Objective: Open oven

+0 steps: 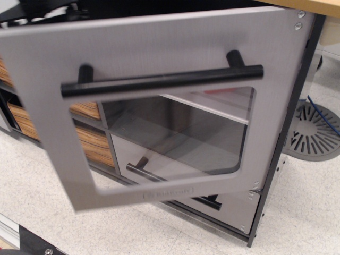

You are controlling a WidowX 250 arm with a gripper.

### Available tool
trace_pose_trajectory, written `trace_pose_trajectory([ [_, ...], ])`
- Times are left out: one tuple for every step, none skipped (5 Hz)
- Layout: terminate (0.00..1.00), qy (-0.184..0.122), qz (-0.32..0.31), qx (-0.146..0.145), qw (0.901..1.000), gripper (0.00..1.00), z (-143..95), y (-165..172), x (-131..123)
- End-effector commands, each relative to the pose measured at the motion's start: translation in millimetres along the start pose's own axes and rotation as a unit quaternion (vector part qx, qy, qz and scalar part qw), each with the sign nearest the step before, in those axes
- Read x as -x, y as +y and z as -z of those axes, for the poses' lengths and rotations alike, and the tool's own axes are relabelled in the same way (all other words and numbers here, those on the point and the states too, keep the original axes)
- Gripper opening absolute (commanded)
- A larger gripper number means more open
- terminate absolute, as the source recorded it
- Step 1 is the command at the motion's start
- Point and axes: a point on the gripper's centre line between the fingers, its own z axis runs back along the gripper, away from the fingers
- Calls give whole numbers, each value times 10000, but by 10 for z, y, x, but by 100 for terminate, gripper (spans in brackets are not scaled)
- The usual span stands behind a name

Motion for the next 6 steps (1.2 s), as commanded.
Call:
trace_pose_trajectory([
  [0,-310,907,126,9953,100,-300,228,264],
  [0,-69,1195,317,9923,100,-349,119,524],
  [0,97,1168,250,9928,100,-272,-145,773],
  [0,27,732,364,9967,100,-228,-476,772],
  [0,-144,237,548,9981,100,-240,-795,678],
  [0,-82,355,666,9971,100,-267,-981,769],
])
